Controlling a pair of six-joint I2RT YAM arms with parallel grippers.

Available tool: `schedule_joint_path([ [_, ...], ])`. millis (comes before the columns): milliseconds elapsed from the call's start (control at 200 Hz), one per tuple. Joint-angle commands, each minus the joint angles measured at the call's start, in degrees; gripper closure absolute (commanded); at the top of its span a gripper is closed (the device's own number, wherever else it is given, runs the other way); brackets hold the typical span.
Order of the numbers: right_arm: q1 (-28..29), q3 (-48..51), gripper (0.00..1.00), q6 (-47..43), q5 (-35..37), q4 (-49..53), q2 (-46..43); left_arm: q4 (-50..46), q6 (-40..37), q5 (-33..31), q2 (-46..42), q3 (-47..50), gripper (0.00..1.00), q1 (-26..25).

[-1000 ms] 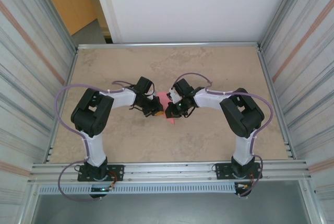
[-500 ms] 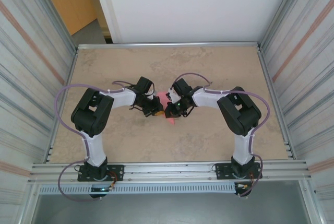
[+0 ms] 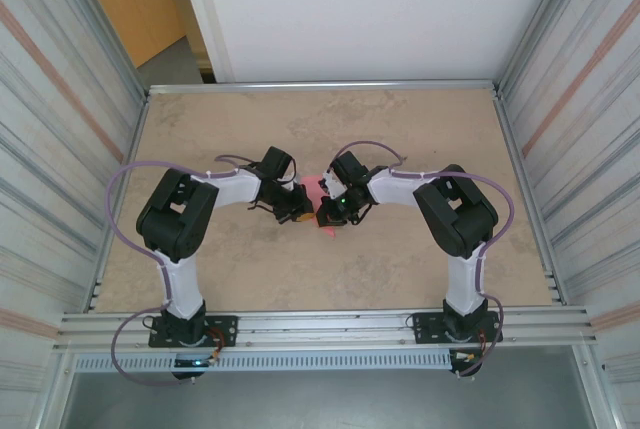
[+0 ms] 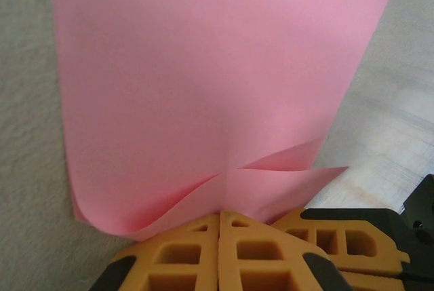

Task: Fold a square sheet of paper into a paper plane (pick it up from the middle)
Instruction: Third fold the triangle at the center of the table.

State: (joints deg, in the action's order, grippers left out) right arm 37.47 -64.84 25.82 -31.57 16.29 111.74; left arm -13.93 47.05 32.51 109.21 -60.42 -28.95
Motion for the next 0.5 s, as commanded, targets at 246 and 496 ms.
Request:
schedule_joint_path([
  [246, -0.99, 1.99, 0.92, -3.95, 0.91, 3.36, 0.29, -7.42, -0.28, -7.79, 5.67, 1.56, 0.94, 0.39],
  [496, -1.44, 5.17, 0.92, -5.47, 0.11, 5.68, -2.66, -7.76, -0.46, -7.96, 6.13, 1.84, 0.94, 0.47],
])
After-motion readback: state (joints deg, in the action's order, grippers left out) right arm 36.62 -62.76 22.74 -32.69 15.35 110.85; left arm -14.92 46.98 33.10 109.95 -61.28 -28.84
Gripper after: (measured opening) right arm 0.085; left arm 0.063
